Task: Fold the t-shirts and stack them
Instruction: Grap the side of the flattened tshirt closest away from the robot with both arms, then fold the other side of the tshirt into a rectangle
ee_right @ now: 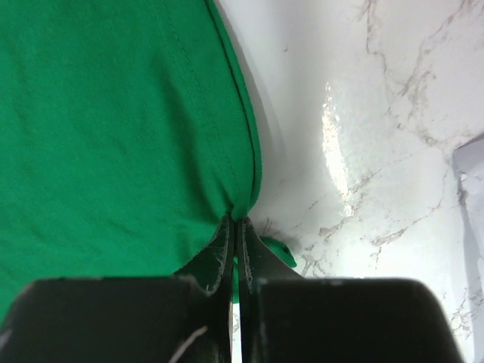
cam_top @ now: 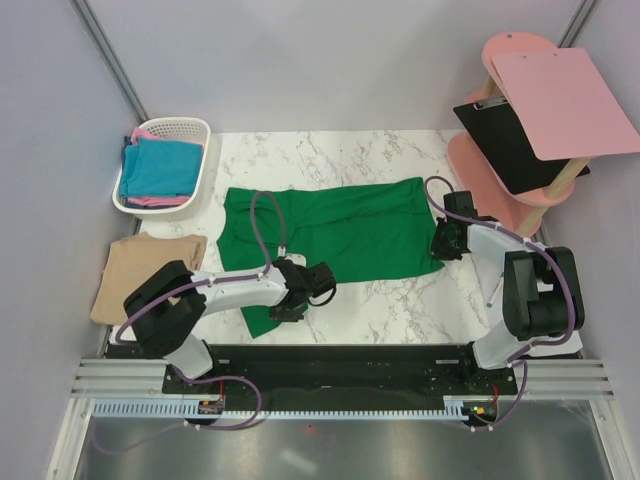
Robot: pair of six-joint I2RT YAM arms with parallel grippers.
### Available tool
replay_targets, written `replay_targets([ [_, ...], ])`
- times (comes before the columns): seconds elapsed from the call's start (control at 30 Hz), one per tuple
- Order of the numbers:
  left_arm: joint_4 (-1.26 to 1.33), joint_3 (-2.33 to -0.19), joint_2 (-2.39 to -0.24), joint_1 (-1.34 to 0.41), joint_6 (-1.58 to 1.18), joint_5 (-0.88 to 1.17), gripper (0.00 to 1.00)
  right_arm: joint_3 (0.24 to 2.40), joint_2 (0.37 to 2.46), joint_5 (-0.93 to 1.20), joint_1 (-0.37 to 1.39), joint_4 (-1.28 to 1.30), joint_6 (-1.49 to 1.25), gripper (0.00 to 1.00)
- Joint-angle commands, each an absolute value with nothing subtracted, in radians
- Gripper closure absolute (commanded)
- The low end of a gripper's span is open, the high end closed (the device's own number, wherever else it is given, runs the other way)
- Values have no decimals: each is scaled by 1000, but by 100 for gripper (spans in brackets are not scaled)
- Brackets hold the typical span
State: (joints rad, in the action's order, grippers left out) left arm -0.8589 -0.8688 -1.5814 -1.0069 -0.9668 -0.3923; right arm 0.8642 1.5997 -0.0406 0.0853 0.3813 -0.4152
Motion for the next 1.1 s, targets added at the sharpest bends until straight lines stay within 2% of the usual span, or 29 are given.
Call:
replay_targets([
  [0.0, -956, -847, -1690, -1008, -1038, -425, 90, 839, 1572, -2, 87, 440, -414, 99],
  [0.03, -963, -851, -1701, -1008, -1042, -423, 98, 838, 1569, -3, 89, 440, -414, 99],
  [0.27, -1012, -887, -1573, -1009, -1058, -428, 98, 830, 1490, 49, 91, 440, -400, 100],
  [0.5, -1276, -1058, -1496, -1002, -1114, -580, 98, 845, 1448, 81, 89, 426, -411, 100],
  [0.73, -1367, -1282, -1571, -905, -1033, -684, 98, 906, 1476, 103, 89, 411, -420, 100],
  [1.07, -1379, -1488, -1681, -721, -829, -785, 98, 1006, 1538, 117, 87, 370, -445, 100],
])
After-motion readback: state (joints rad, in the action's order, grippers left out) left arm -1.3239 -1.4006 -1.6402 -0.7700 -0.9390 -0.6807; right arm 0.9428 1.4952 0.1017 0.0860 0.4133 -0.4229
